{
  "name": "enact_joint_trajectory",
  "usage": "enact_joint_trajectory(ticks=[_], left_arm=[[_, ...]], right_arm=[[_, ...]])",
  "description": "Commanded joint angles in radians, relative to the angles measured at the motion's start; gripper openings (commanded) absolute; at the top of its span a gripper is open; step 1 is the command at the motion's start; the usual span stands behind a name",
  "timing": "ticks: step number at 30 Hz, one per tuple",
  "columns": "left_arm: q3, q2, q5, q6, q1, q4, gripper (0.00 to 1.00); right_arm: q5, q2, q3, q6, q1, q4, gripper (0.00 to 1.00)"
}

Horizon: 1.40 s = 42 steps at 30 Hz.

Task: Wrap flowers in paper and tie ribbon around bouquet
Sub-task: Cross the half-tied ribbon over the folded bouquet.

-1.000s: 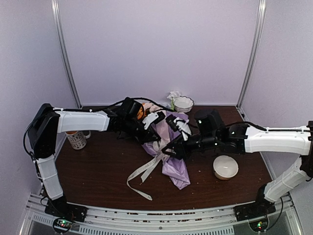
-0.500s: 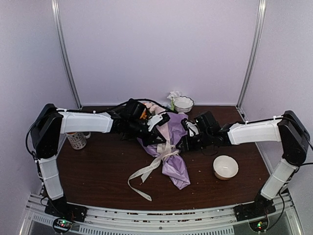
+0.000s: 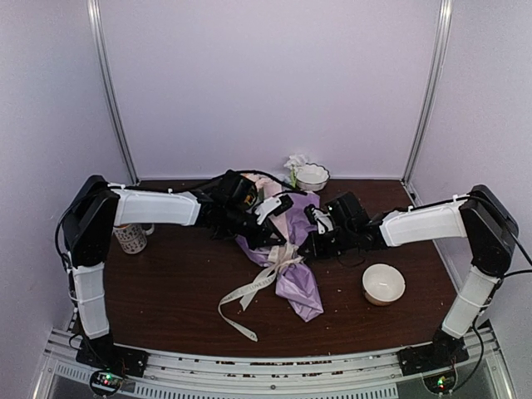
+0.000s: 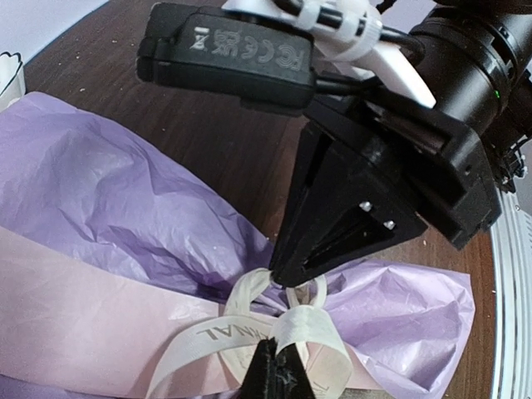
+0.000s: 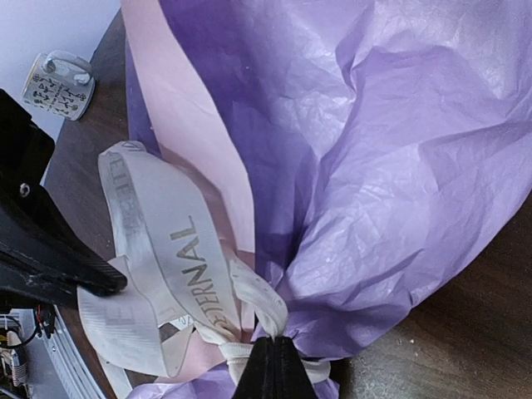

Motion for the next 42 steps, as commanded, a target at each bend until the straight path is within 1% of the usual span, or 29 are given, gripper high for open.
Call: enact_joint_trajectory(ticks=[1,4,10,17,21,24,28,33,34,37,42], left_arm=[[0.044,0.034,0.019,-0.005,-0.01,0.011,0.0],[0.053,0.045,0.027,0.001,-0.014,0.004,0.0],[0.07,0.069,0.033,0.018,-0.019,-0.023,0.0],[0.102,0.104,0.03,0.015,-0.019,-0.039,0.0],[0.114,0.129,0.017,0.011,-0.02,-0.055,0.0],[0.121,0.146,-0.006,-0.001,-0.02,-0.058,0.0],[0.129,0.158,-0.037,-0.014,-0.019,-0.069,0.0],[0.119,0.161,-0.044,-0.024,-0.019,-0.056,0.0],[0.12,0.164,-0.045,-0.025,-0.019,-0.056,0.0],[0.127,0.175,-0.05,-0.029,-0.019,-0.055,0.0],[0.134,0.18,-0.056,-0.027,-0.019,-0.06,0.0]], right_arm=[[-0.021,-0.023,0.009,0.0,-0.005,0.023,0.0],[-0.032,-0.044,0.004,-0.002,-0.005,0.032,0.0],[-0.082,-0.09,-0.024,0.029,-0.003,0.107,0.0],[-0.111,-0.072,-0.017,0.04,0.012,0.103,0.0],[-0.138,-0.073,-0.026,0.049,0.013,0.132,0.0],[-0.154,-0.057,-0.014,0.049,0.013,0.123,0.02],[-0.147,-0.016,0.021,0.026,0.005,0.066,0.04],[-0.16,0.011,0.046,0.005,0.002,0.035,0.15],[-0.155,0.01,0.05,-0.005,0.0,0.023,0.18],[-0.138,-0.01,0.057,-0.027,-0.008,0.001,0.24],[-0.108,-0.051,0.059,-0.062,-0.037,-0.047,0.39]])
